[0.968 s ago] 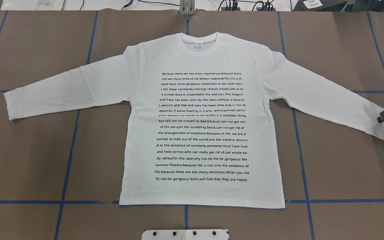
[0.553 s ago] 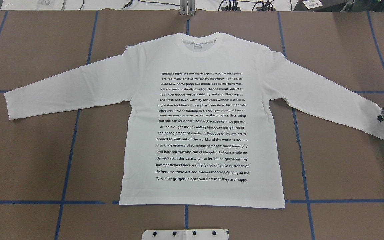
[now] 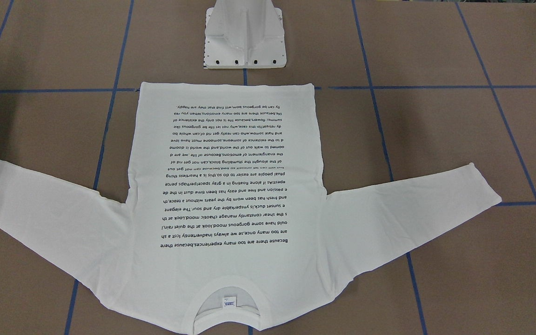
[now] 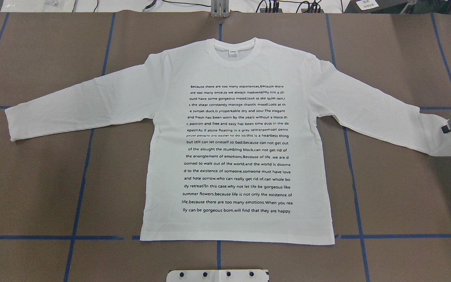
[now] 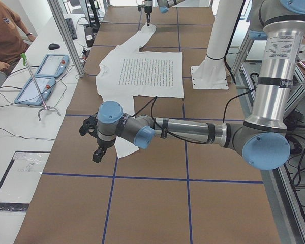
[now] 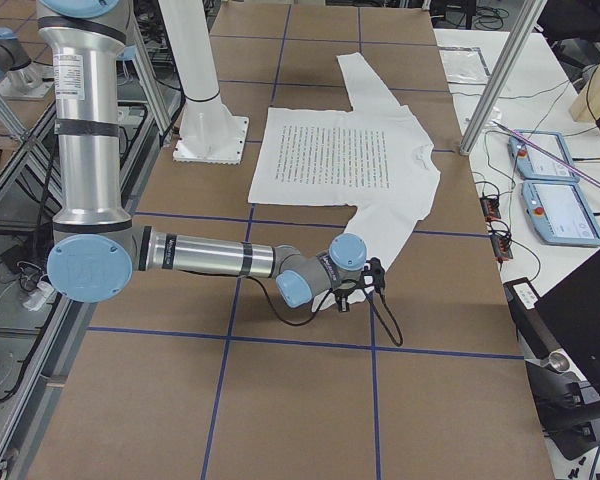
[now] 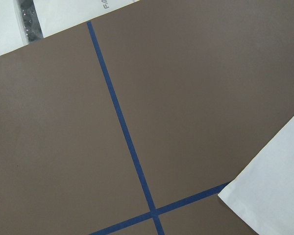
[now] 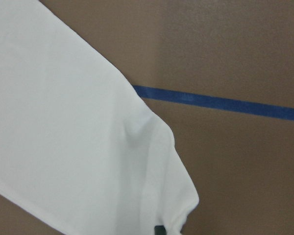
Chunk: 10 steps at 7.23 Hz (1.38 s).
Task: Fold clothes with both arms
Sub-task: 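Grasp the sleeve nearest the right gripper at its cuff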
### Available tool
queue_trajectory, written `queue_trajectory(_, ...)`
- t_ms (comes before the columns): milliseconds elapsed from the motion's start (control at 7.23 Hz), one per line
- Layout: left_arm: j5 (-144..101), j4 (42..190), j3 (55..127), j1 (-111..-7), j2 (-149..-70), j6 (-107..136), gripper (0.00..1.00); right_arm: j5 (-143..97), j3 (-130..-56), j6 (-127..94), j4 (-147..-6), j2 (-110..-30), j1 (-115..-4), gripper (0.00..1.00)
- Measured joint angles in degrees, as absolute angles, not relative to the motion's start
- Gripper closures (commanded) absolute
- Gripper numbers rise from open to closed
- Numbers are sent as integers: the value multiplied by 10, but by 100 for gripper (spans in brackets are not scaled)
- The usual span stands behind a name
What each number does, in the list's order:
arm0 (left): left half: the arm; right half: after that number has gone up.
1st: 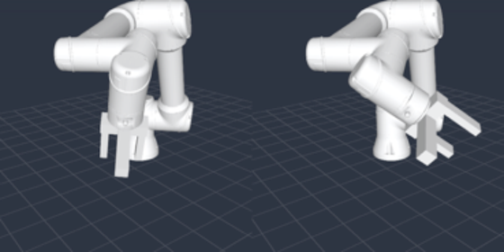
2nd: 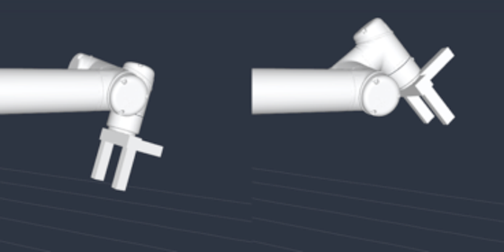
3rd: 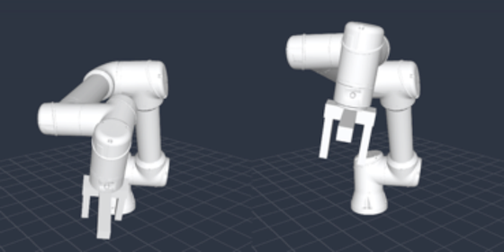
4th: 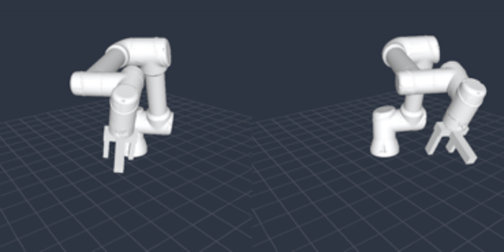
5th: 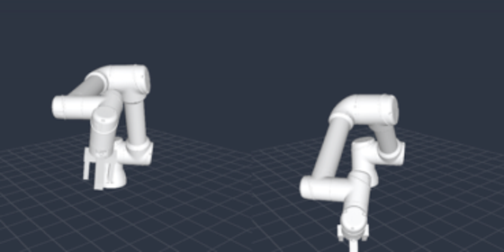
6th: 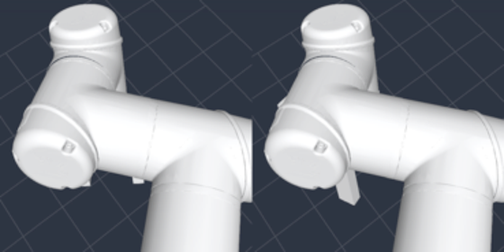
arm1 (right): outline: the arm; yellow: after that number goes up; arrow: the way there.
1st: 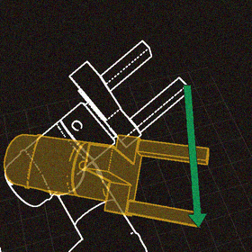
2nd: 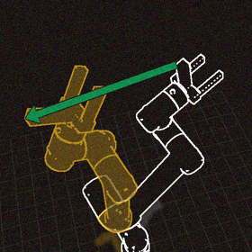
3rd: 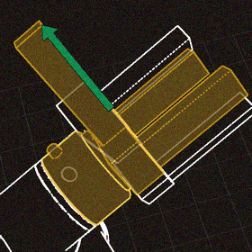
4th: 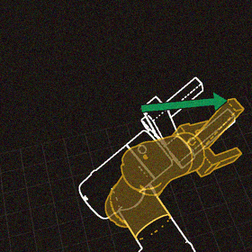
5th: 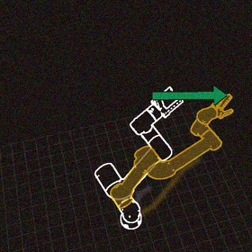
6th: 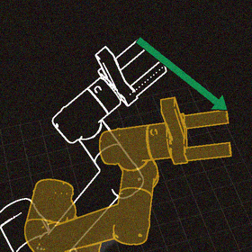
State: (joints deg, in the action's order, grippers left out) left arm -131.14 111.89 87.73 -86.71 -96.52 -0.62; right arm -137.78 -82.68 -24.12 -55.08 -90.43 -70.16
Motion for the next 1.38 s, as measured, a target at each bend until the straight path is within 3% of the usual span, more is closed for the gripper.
queue_trajectory(415, -1311, 1119, 876, -867, -964, -6, 0, -1420, -878, -419, -549, -834, -690, 100)
queue_trajectory(968, -1310, 1119, 874, -867, -964, -5, 0, -1381, -885, -710, -553, -608, -607, 100)
queue_trajectory(1383, -1309, 1119, 871, -867, -961, -4, 0, -1279, -846, -766, -555, -454, -520, 100)
